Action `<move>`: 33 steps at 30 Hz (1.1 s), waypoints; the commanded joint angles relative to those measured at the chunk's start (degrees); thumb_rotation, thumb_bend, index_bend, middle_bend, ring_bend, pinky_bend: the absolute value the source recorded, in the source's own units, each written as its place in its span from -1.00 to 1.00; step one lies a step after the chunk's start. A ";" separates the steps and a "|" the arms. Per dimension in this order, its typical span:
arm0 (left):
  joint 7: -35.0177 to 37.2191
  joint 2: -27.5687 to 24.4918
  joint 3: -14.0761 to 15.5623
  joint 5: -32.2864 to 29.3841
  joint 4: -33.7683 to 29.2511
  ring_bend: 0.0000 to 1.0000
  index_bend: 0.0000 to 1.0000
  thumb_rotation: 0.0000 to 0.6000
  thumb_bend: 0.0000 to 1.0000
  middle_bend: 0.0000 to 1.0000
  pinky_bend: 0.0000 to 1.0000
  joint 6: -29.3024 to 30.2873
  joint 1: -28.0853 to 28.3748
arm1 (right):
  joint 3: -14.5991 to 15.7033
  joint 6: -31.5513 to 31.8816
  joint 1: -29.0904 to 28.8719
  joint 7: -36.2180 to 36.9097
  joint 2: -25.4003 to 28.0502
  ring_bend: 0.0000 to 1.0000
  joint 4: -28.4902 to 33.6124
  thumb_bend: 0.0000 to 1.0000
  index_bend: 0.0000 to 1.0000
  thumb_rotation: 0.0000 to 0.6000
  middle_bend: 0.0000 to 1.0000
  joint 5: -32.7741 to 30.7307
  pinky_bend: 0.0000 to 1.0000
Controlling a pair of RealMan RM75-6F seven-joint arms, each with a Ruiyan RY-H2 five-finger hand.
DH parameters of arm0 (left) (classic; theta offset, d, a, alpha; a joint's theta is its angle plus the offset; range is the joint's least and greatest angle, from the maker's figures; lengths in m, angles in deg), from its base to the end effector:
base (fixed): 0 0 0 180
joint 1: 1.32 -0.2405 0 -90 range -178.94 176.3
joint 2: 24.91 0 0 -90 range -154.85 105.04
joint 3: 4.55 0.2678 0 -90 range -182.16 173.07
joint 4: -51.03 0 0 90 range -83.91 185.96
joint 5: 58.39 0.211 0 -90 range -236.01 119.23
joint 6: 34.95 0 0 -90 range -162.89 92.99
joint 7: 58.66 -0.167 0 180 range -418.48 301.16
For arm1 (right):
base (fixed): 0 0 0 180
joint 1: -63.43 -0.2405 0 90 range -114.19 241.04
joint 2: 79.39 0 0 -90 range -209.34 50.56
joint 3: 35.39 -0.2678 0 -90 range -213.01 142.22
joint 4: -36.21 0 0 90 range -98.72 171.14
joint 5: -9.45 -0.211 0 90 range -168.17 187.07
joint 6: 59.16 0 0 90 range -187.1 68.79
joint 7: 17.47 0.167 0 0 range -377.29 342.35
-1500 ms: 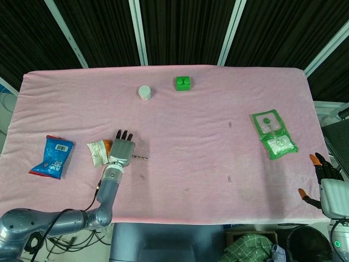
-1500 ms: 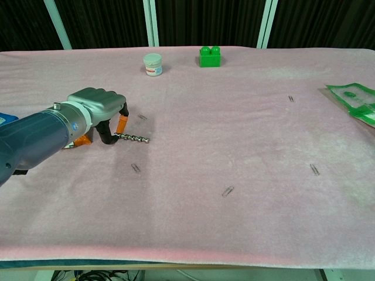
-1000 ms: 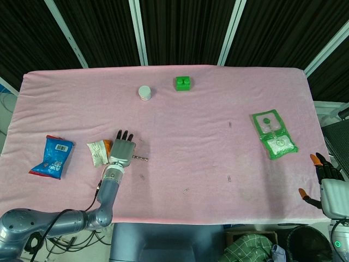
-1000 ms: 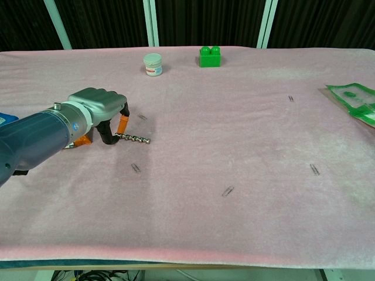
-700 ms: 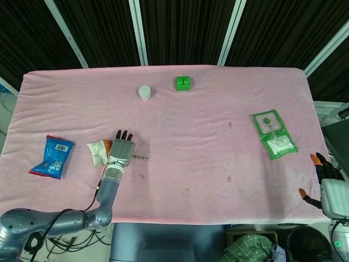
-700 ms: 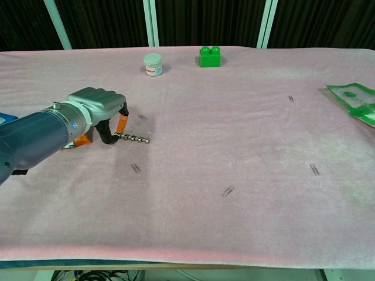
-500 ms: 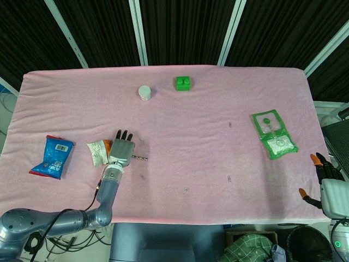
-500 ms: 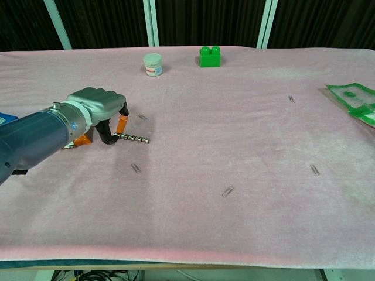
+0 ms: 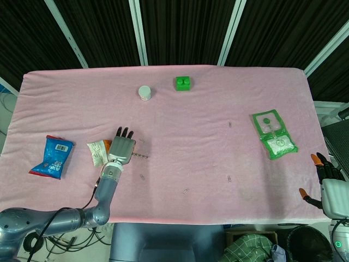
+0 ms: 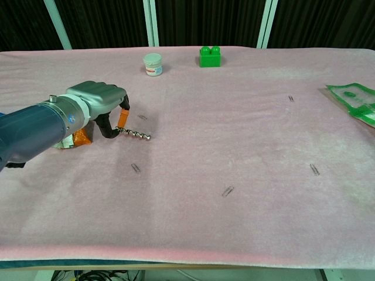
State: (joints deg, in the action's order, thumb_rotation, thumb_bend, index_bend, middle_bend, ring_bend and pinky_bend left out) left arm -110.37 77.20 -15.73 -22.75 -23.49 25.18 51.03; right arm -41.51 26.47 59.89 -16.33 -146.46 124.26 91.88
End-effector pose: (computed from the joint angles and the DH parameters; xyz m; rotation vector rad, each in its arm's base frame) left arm -0.1407 0.3980 -0.0818 -1.8029 -0.7891 -0.5131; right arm -0.3410 -0.2093 0.1685 1.2734 -0.8920 0.9012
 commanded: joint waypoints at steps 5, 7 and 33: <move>-2.36 -1.62 1.30 2.75 -0.43 -1.00 0.22 1.00 -0.05 -0.71 -1.00 1.95 0.50 | 0.06 -0.12 -0.02 0.00 -0.02 -0.76 0.02 -0.73 -1.00 1.00 -0.94 0.00 -0.58; -2.87 -1.94 1.47 3.20 -0.59 -1.00 0.22 1.00 -0.05 -0.71 -1.00 2.48 0.53 | 0.08 -0.12 -0.04 -0.05 -0.05 -0.76 0.04 -0.73 -1.00 1.00 -0.94 0.07 -0.58; -12.65 1.85 -0.94 3.26 10.92 -1.00 0.22 1.00 -0.05 -0.71 -1.00 1.08 6.92 | -0.27 -0.23 0.00 0.14 -0.23 -0.76 -0.59 -0.73 -1.00 1.00 -0.94 -0.69 -0.58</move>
State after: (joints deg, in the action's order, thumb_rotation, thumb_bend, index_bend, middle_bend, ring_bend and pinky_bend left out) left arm -122.62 78.24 -16.27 -19.17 -13.61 26.87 57.30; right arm -41.77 26.23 59.89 -16.20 -146.70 123.68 91.20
